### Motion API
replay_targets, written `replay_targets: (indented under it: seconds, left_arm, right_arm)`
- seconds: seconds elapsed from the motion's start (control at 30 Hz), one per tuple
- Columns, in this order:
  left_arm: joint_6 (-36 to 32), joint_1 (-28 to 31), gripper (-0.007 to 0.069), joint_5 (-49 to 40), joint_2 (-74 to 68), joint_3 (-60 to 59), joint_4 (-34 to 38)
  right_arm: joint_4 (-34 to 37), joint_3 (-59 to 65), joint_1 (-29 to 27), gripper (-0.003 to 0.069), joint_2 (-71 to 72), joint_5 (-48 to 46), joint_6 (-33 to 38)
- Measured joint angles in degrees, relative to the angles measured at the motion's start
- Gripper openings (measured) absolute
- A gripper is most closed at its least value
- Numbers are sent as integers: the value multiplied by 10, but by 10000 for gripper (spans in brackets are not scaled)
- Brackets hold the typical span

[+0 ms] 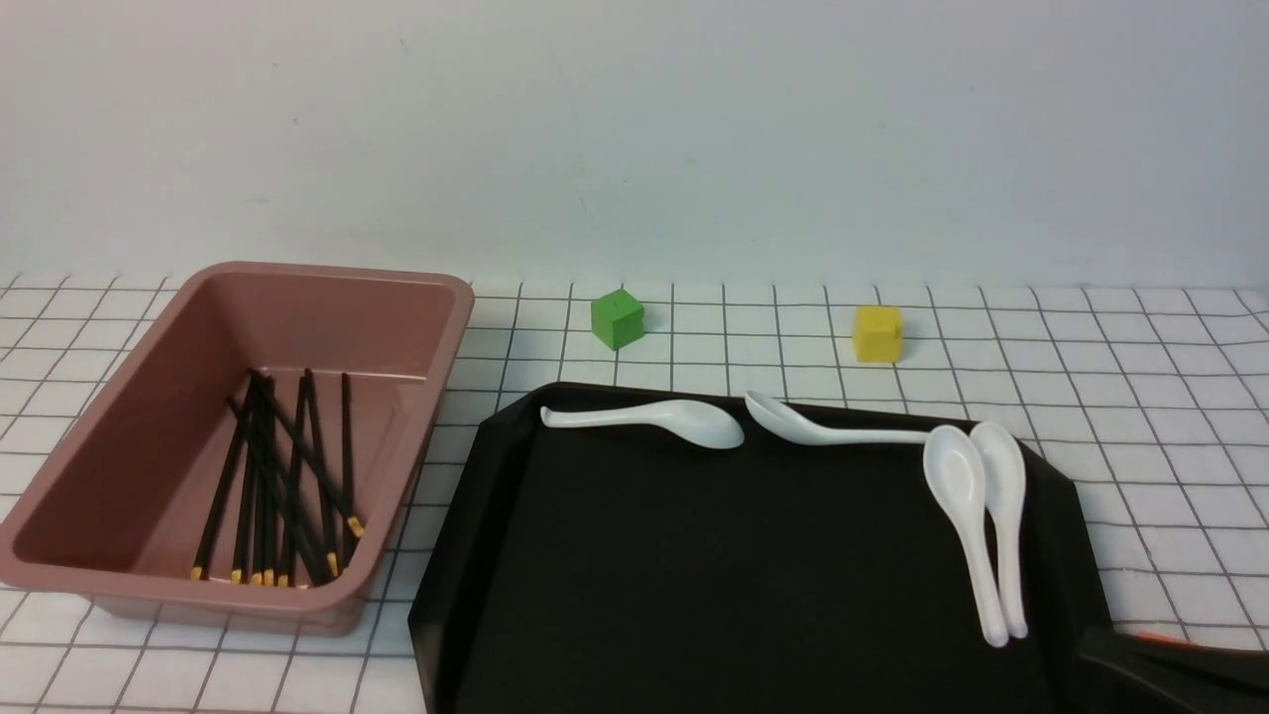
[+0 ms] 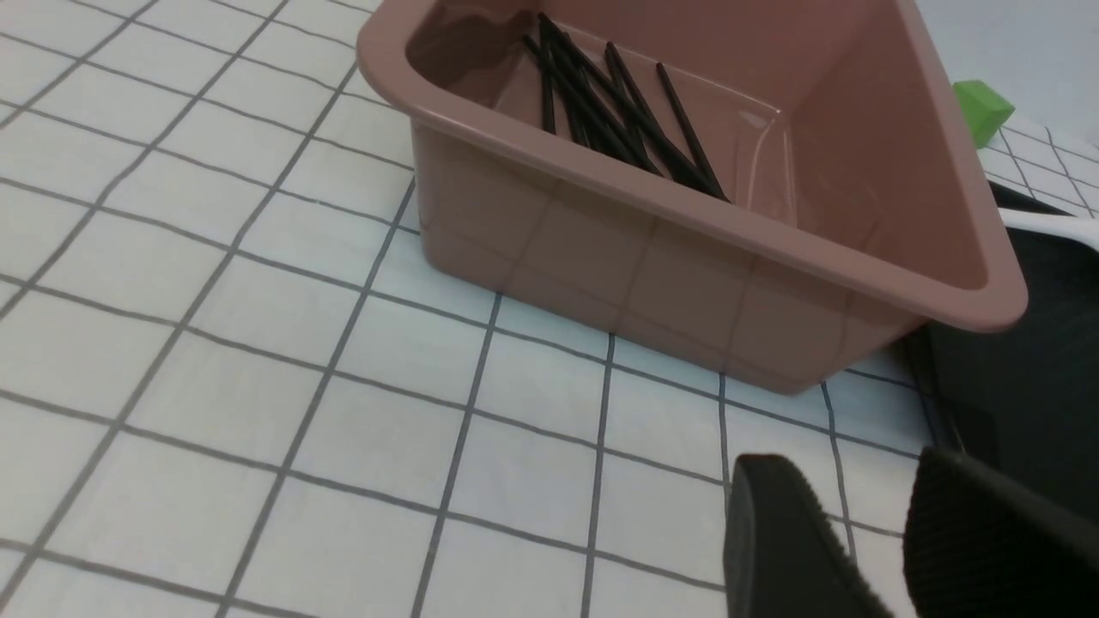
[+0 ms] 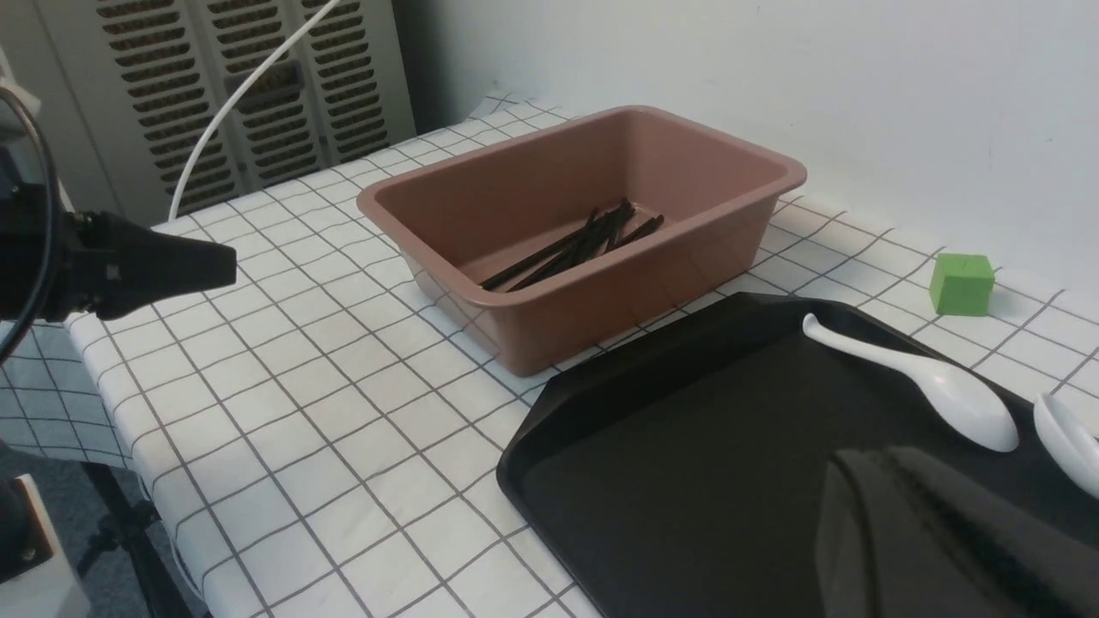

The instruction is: On white black tablecloth take chopsticks from black tray and put them in box.

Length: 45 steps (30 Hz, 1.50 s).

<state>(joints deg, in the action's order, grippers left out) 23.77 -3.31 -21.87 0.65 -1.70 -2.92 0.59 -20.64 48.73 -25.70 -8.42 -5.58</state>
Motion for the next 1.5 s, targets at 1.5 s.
replay_targets:
  seconds: [1.5]
  left_arm:
    - [0,0,238,0,0,0,0]
  right_arm:
    - [-6,217,-482,55,263,-126,0]
